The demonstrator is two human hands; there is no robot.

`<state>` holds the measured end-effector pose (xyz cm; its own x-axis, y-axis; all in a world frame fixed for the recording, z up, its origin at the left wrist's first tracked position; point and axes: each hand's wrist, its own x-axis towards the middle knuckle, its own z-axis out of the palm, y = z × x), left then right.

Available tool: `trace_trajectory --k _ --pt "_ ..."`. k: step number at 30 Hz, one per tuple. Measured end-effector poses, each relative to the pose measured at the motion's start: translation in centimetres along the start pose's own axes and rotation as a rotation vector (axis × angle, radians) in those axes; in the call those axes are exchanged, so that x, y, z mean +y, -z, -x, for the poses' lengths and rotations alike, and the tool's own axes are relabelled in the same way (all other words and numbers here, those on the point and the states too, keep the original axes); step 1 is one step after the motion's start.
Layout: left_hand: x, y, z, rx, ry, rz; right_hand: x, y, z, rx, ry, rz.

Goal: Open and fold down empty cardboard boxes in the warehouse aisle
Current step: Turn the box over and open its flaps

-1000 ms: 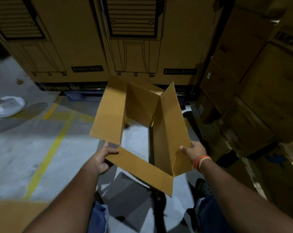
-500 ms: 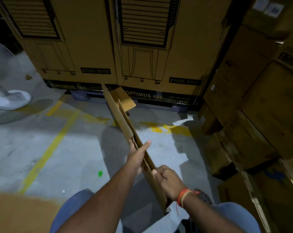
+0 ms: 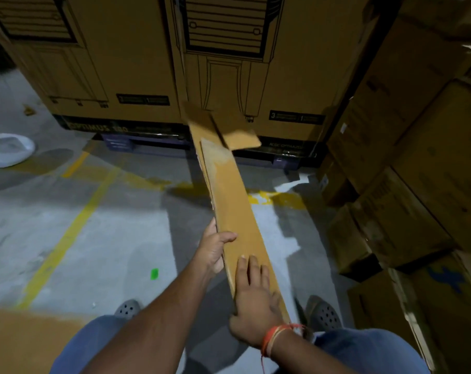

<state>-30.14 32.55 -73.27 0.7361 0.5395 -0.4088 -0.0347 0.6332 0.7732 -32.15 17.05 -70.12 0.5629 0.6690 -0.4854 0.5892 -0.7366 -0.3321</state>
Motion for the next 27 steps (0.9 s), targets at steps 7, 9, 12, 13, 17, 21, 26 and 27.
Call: trace_trajectory --k 7,9,12,13,17,21,26,27 --pt "-0.1 8.2 -2.9 0.208 0.051 -0.131 1.2 -3.4 -4.3 -0.093 0.129 -0.08" --pt "-1.3 11.2 -4.0 0.287 0.075 -0.281 3.5 -4.1 -6.8 -0.13 0.07 -0.076" --pt "-4.3 14.9 -5.9 0.392 0.08 -0.5 7.6 -4.7 -11.4 -0.122 -0.108 -0.122" --pt "-5.1 16.3 -6.6 0.434 0.085 -0.569 8.7 -4.9 -12.9 -0.099 -0.171 -0.171" --pt "-7.6 22.9 -11.2 0.583 0.257 -0.859 11.9 -6.9 -17.8 -0.047 -0.297 -0.313" --pt "-8.1 24.7 -14.1 0.544 0.367 -1.041 14.5 -9.6 -21.9 -0.045 -0.356 -0.375" --pt "-9.6 26.8 -17.1 0.496 0.356 -1.417 15.7 -11.0 -27.8 -0.008 -0.398 -0.437" --pt "-10.1 27.3 -17.4 0.502 0.363 -1.42 15.8 -11.2 -29.0 -0.003 -0.385 -0.427"
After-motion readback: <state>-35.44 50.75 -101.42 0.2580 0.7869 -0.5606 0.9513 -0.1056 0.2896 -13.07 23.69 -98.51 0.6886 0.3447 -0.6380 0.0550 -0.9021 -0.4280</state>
